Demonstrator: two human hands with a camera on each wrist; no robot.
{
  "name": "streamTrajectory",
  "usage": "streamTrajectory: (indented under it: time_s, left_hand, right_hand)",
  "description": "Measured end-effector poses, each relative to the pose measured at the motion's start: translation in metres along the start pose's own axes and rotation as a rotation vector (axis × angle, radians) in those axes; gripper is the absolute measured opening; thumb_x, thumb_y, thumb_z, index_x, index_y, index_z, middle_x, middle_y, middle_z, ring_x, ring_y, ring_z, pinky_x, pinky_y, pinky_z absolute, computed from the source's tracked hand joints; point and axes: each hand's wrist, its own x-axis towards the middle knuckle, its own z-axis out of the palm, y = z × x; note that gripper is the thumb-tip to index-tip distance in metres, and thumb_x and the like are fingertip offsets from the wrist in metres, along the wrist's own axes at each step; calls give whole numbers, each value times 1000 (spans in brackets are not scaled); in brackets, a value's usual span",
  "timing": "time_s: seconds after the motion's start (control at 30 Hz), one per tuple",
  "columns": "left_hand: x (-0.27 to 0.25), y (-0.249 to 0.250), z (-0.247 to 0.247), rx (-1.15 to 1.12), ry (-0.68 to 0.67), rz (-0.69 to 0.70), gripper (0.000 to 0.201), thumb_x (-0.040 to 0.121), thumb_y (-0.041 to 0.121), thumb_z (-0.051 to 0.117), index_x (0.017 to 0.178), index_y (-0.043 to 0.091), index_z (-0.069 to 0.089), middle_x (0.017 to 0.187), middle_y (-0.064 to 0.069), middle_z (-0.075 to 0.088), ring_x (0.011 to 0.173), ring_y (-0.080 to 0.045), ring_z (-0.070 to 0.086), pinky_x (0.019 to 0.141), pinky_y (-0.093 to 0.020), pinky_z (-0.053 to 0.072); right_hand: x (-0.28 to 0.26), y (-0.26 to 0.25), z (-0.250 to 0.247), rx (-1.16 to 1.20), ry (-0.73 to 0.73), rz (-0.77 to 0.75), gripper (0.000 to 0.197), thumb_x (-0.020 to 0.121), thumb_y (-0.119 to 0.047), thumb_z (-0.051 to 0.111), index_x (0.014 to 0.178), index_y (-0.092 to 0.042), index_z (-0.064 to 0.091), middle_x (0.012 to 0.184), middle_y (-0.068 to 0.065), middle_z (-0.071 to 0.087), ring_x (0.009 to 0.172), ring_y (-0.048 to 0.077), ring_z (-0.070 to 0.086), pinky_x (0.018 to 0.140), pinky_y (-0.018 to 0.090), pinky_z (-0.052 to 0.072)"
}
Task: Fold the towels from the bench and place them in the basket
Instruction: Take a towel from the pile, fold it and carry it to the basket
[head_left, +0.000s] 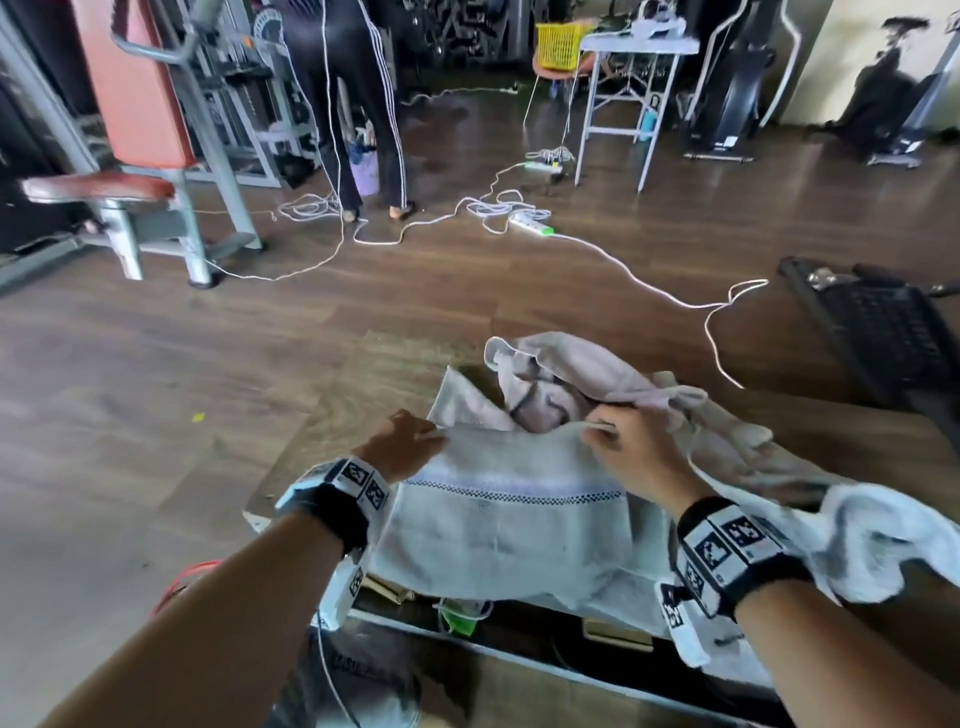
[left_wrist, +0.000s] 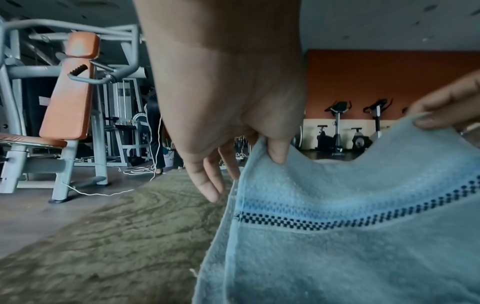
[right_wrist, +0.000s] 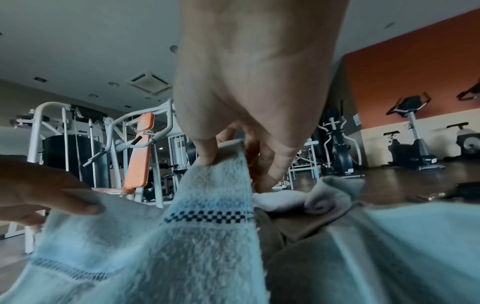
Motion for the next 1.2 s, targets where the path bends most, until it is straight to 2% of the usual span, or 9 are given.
streamTrajectory:
  time_s: [0.1, 0.2, 0.37, 0.53, 0.63, 0.73, 0.93, 1.13, 1.2]
  left_hand:
    - [19, -8, 20, 184, -139, -56, 35, 101, 39, 45, 100, 15, 71, 114, -9, 61, 123, -30, 46, 98, -35, 35]
    - [26, -14, 36, 319, -229, -53, 57, 96, 52, 26, 127, 23, 65, 138, 3, 57, 139, -27, 29, 106, -37, 23]
    - [39, -28, 38, 99, -36, -46, 33, 95, 36, 55, 75, 10, 57, 94, -19, 69, 84, -30, 65, 68, -32, 46]
    - [40, -9, -34, 17, 174, -12, 30, 95, 30, 57, 77, 8, 66, 68, -1, 53, 66, -17, 50, 60, -26, 39]
    - [35, -4, -77, -224, 427, 104, 43, 90, 30, 67, 56, 9, 49, 55, 4, 35, 52, -10, 32, 49, -28, 29]
    - [17, -2, -95, -364, 524, 231, 32, 90, 22, 66, 67, 1, 60, 65, 8, 40, 58, -4, 34, 52, -26, 32]
    - [-12, -37, -67, -280, 205, 58, 28, 92, 29, 64, 75, 7, 66, 68, 5, 52, 58, -8, 42, 56, -24, 32]
    - [-15, -86, -31, -47, 40, -139, 33, 87, 38, 55, 69, 11, 62, 64, -1, 58, 61, -20, 58, 51, -24, 41]
    - [-9, -90, -20, -7, 10, -121, 25, 91, 33, 59, 84, 11, 69, 85, 1, 61, 85, -21, 64, 68, -29, 50]
  right_hand:
    - [12, -7, 33, 4, -155, 15, 26, 92, -19, 64, 66, -22, 62, 62, 0, 62, 60, 17, 57, 59, 32, 42]
    - [15, -12, 64, -119, -262, 42, 25, 87, -20, 59, 62, -18, 60, 57, -5, 58, 57, 10, 54, 58, 26, 42]
    - [20, -23, 78, -184, -259, 44, 31, 81, -17, 54, 52, -22, 45, 65, -7, 54, 61, 13, 50, 60, 26, 37]
    - [51, -49, 37, -116, -127, -95, 25, 85, -24, 58, 63, -16, 65, 75, -6, 64, 74, 17, 63, 71, 38, 53]
    - [70, -71, 10, 43, 53, -164, 13, 92, -17, 65, 91, -10, 76, 100, -3, 69, 89, 15, 64, 75, 22, 48]
    - [73, -89, -5, 147, 143, -230, 12, 93, -17, 66, 95, -9, 75, 105, -8, 64, 92, 9, 60, 77, 15, 43]
    - [45, -77, -3, 133, -252, -100, 13, 93, -19, 66, 83, -13, 70, 83, 6, 70, 76, 20, 62, 65, 23, 41]
    - [36, -34, 39, -3, -231, 29, 22, 90, -22, 63, 69, -18, 64, 72, -3, 64, 75, 17, 59, 71, 32, 46]
    - [36, -32, 55, -50, -288, 48, 20, 90, -18, 64, 71, -16, 67, 74, -2, 66, 75, 16, 55, 80, 25, 42]
